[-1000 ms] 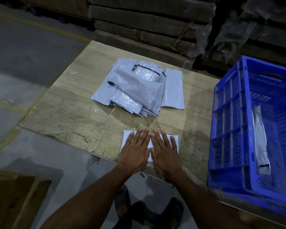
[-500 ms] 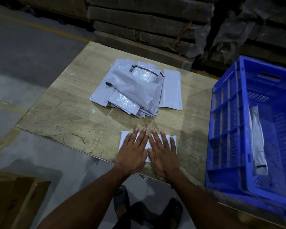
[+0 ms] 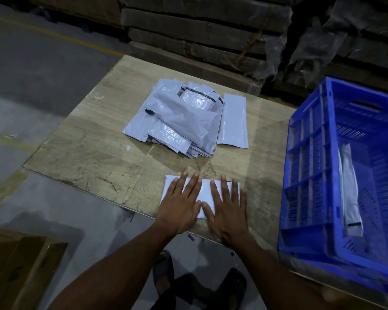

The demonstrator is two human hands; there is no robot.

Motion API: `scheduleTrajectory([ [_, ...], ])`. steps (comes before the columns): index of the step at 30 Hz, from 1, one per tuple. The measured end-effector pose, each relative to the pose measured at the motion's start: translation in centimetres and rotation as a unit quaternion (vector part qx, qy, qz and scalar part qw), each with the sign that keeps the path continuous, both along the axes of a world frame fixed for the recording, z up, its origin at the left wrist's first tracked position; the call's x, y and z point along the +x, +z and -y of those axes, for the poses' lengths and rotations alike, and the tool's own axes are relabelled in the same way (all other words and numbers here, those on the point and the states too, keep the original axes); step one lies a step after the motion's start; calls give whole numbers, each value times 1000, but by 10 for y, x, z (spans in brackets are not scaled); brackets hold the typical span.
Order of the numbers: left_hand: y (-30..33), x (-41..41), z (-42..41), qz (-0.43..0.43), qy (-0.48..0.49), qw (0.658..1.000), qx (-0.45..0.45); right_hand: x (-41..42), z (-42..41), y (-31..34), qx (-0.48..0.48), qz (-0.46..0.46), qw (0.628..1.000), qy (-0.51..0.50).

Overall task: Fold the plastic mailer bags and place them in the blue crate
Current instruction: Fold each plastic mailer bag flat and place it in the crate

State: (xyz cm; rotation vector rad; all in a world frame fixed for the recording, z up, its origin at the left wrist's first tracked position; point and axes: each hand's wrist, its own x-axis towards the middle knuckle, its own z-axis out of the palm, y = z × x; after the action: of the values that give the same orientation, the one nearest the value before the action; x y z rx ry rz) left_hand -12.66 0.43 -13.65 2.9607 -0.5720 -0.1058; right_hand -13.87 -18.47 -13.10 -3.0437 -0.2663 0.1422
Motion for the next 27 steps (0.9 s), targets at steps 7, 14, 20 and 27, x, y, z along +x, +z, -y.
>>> scheduleTrajectory([
  [7, -5, -3, -22, -8, 20, 1000, 1, -1, 2, 2, 1, -16, 1000, -25],
  [14, -8, -4, -52, -20, 54, 998, 23, 2, 4, 2, 7, -51, 999, -15],
  [20, -9, -5, -48, -12, 56, 998, 18, 4, -30, 22, -20, 8, 1000, 17],
  [27, -10, -4, -51, -5, 52, 998, 22, -1, -41, 7, 18, -28, 996, 81],
])
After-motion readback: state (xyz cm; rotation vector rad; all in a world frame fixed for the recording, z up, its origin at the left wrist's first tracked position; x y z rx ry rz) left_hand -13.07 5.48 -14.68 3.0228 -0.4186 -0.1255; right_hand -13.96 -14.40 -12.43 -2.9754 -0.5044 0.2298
